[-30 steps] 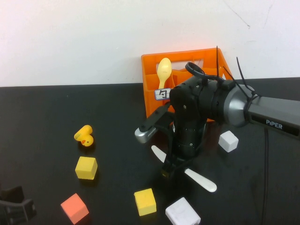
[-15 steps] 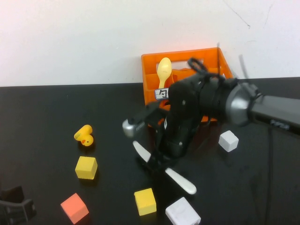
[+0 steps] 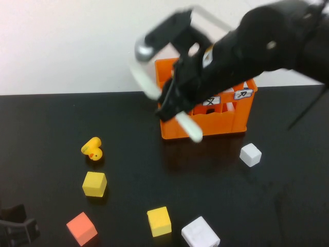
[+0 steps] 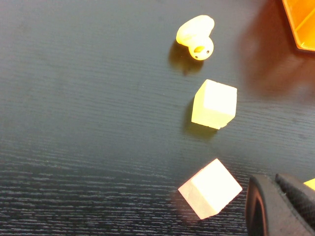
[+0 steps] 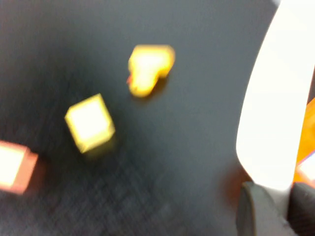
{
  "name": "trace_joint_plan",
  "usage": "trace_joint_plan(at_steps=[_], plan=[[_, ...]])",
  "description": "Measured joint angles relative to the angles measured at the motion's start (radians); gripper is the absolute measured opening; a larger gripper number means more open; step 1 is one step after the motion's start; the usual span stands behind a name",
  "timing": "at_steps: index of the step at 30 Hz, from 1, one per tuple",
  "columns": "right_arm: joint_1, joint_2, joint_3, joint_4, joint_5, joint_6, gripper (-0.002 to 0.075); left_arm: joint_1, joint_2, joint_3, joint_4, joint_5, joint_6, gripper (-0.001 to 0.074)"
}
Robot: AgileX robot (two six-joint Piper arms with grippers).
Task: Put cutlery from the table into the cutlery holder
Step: Place the knife on the box
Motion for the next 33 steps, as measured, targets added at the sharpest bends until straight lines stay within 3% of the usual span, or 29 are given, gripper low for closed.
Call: trace_joint_plan(at_steps=[7, 13, 22, 28, 33], plan=[[-0.002, -0.099, 0.045, -0.187, -0.175, 0.068, 0.0108, 0.000, 0.000, 0.000, 0.000, 0.000, 0.000, -0.0001], [-0.087, -0.148, 0.183, -0.316, -0.408, 0.237, 0.0108, 0.000, 0.000, 0.000, 0.000, 0.000, 0.000, -0.0001], [-0.248, -0.163, 0.411, -0.279, -0.851, 0.277, 0.0108, 0.000, 0.000, 0.000, 0.000, -0.002, 0.000, -0.0001], [-0.267, -0.137, 0.466, -0.262, -1.106, 0.267, 0.0108, 0.000, 0.000, 0.000, 0.000, -0.002, 0.000, -0.0001], [-0.269, -0.067, 0.468, -0.253, -1.172, 0.218, 0.0108, 0.000, 0.000, 0.000, 0.000, -0.002, 0.000, -0.0001]])
